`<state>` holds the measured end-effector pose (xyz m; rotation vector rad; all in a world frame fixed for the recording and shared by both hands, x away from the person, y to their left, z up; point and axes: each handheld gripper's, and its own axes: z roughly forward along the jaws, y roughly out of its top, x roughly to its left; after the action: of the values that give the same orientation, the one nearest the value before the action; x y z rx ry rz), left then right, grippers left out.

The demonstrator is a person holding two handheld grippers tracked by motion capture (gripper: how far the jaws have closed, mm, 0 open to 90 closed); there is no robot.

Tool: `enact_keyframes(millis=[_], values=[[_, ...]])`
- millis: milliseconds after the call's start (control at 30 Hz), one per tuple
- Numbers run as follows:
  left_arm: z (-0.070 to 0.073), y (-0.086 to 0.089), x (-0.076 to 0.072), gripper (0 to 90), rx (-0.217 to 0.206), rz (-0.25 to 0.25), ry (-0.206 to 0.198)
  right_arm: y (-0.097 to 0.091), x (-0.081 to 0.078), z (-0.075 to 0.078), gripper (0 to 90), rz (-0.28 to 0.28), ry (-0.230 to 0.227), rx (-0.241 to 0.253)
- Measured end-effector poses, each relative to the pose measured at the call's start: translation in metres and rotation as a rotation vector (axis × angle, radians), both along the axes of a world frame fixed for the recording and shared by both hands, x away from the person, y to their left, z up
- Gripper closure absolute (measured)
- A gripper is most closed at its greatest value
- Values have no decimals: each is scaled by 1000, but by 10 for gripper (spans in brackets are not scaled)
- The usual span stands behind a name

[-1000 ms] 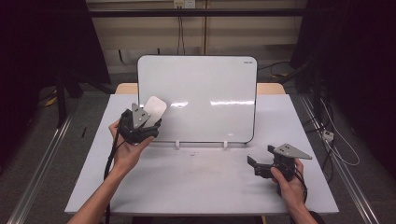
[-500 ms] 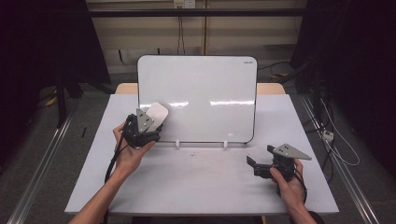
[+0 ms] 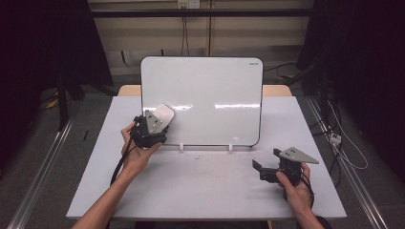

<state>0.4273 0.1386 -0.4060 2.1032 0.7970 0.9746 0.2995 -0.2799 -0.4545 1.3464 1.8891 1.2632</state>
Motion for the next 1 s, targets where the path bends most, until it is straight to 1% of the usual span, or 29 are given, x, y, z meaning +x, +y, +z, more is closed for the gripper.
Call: enact_keyframes(millis=[100,200,233,333,400,467,500,567,667,767,800,833,900,1000], values=[[0,-2,-1,308,15,4,-13,0,0,0,48,1,0,-1],[-1,-1,-1,308,-11,5,-9,0,0,0,49,2,0,-2],[0,0,-1,307,-3,2,-5,0,0,0,49,3,-1,-2],[1,0,-1,304,0,-4,-7,0,0,0,49,2,-3,-3],[2,1,-1,292,-28,-3,-15,0,0,0,49,1,-3,-3],[4,2,-2,273,-38,-8,-8,0,0,0,49,2,-2,-2],[4,2,-2,247,-50,-9,-1,0,0,1,49,3,-4,-2],[5,3,-2,201,-50,-6,-3,0,0,0,49,4,-4,-2],[5,5,-1,149,-91,-3,19,0,0,0,49,1,-3,-1],[6,5,-2,109,-94,-15,21,0,-1,1,49,2,-5,-4],[6,4,-3,95,-104,-16,20,0,-1,1,49,3,-4,-3],[6,3,-4,83,-99,-11,20,0,-1,1,49,3,-4,-3],[9,3,-5,71,-106,-10,24,0,-1,1,49,3,-4,-3],[12,5,-6,70,-142,-11,37,0,-1,1,49,3,-4,-3]])
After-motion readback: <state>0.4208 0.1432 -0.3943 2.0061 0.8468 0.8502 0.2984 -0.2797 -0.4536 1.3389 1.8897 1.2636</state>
